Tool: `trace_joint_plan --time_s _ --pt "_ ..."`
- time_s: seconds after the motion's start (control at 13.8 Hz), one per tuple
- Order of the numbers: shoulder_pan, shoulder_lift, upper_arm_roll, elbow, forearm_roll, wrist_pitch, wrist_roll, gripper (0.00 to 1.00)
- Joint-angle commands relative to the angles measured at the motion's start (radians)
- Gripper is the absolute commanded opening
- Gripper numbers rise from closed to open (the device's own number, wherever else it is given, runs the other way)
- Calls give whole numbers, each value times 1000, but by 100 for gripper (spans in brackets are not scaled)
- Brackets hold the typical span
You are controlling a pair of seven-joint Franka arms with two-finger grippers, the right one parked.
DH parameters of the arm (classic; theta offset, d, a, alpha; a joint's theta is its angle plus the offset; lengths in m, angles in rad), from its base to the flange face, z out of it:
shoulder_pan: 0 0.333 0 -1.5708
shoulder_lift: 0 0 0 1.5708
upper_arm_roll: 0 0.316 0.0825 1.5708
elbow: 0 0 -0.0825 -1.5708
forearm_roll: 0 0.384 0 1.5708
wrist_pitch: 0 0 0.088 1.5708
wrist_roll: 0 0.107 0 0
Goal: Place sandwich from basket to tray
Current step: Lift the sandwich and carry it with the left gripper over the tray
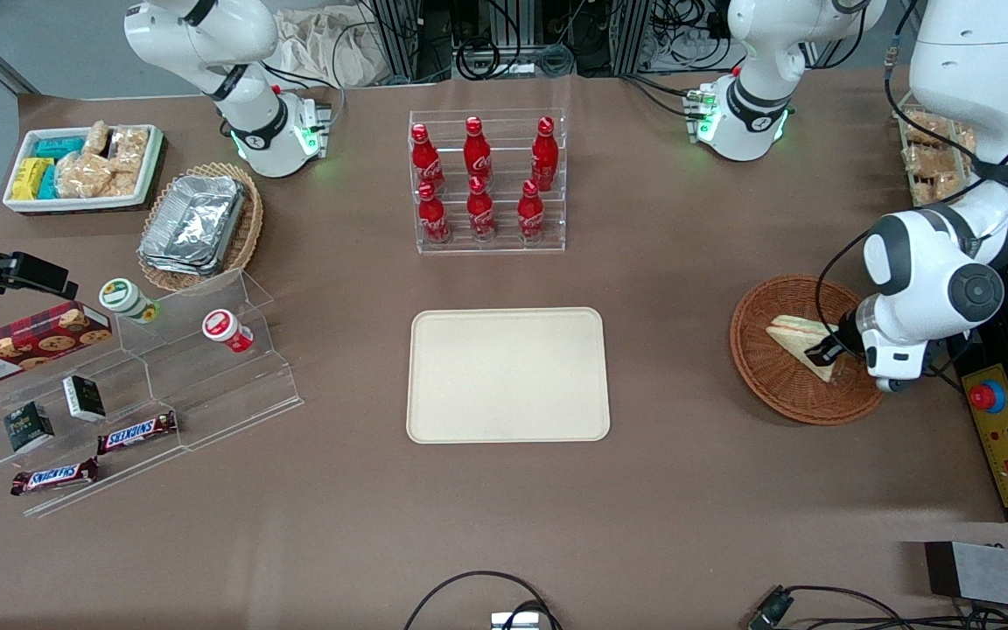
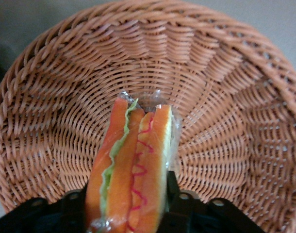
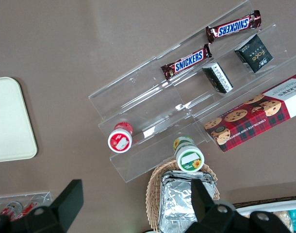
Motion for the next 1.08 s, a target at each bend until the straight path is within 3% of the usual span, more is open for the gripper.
trace_joint_plan --time_s 0.0,0.14,0.29,0.58,0.8,1.01 --pt "-14 3 3 38 -9 -17 -25 0" --pt "-20 -3 3 106 2 -126 -17 0" --pt "-23 -5 -3 229 11 -351 -3 0" --pt "-30 -5 -109 519 19 -663 17 0" --pt "-43 3 -260 654 71 -715 11 0" --pt "-127 78 -334 732 88 -690 34 0"
